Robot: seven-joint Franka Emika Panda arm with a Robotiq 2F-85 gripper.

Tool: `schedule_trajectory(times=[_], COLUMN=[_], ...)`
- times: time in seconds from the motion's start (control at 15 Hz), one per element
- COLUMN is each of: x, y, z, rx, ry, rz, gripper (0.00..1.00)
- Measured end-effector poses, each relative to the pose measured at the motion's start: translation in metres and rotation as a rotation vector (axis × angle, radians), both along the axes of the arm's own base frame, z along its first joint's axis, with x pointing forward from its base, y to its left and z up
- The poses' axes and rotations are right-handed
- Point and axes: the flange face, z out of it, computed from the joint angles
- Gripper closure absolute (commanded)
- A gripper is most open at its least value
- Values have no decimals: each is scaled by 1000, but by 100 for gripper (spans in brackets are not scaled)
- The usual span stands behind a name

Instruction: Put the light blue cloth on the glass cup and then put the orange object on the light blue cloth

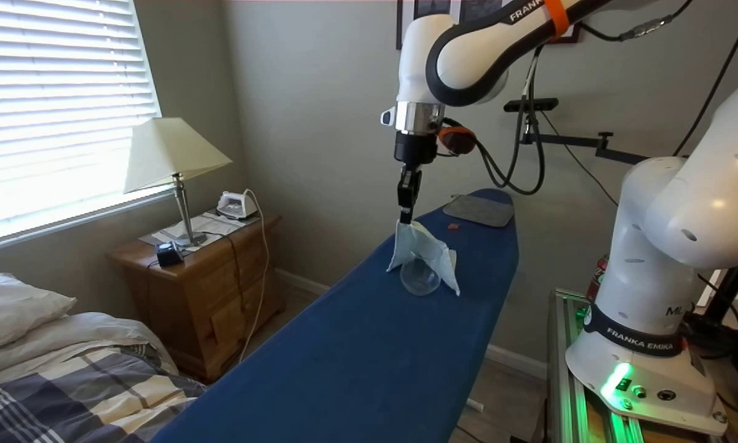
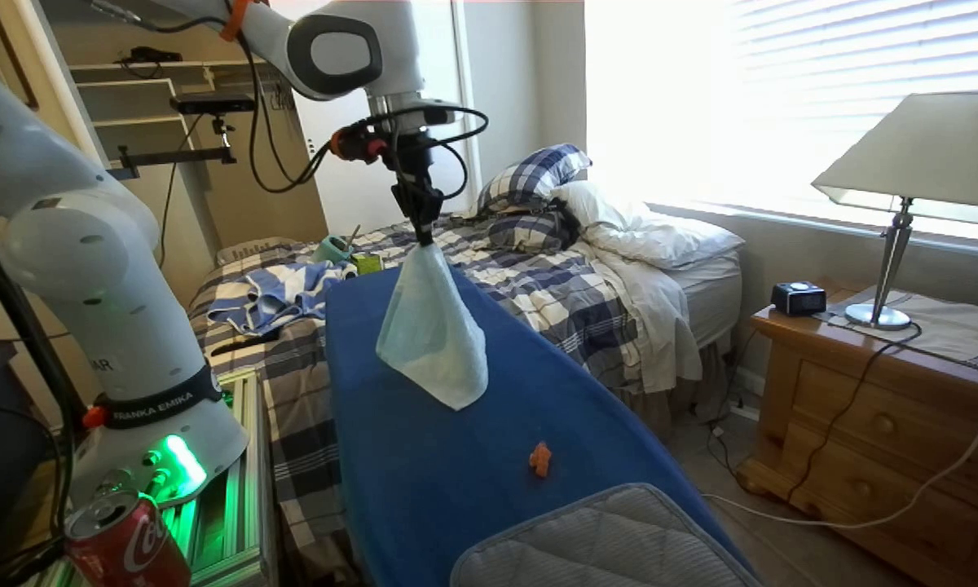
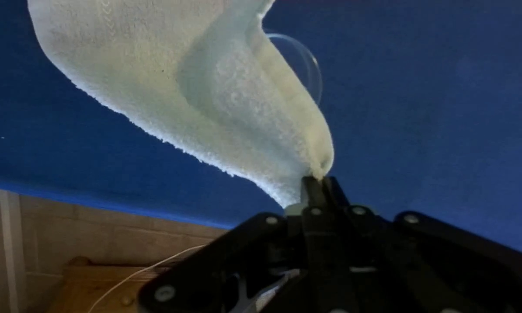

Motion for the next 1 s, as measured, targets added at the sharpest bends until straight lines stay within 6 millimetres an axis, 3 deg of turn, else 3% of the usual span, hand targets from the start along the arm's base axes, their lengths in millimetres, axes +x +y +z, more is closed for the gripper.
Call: schedule_trajectory(times=[0.33, 1.0], x=[-9, -19], y=[24, 52], z=[9, 21], rx=[17, 29], ry=[16, 26], rz=[37, 47], gripper=[99, 99])
